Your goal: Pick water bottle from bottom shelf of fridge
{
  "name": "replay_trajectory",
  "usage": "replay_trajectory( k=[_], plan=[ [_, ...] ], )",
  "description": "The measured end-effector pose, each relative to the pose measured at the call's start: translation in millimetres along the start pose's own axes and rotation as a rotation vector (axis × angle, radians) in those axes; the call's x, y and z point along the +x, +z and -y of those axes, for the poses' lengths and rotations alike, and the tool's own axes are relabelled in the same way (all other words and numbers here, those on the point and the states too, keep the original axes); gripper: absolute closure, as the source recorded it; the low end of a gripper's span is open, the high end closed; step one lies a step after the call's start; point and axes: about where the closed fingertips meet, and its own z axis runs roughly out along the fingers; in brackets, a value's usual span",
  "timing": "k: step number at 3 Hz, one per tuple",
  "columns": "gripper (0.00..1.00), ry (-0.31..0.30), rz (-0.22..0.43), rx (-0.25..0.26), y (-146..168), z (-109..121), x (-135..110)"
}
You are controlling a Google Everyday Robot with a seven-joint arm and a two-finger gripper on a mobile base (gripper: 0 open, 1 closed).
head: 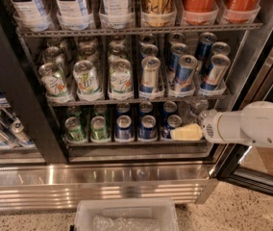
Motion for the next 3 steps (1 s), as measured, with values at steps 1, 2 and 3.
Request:
replay_trajectory(
  k=[1,2,3],
  plan=[
    [0.00,0.000,0.000,0.000,0.0,0.0,0.0],
    [0.00,0.000,0.000,0.000,0.0,-0.1,0.1],
    [0.00,-0.050,-0.016,-0.010,-5.2,-6.7,7.6]
  ],
)
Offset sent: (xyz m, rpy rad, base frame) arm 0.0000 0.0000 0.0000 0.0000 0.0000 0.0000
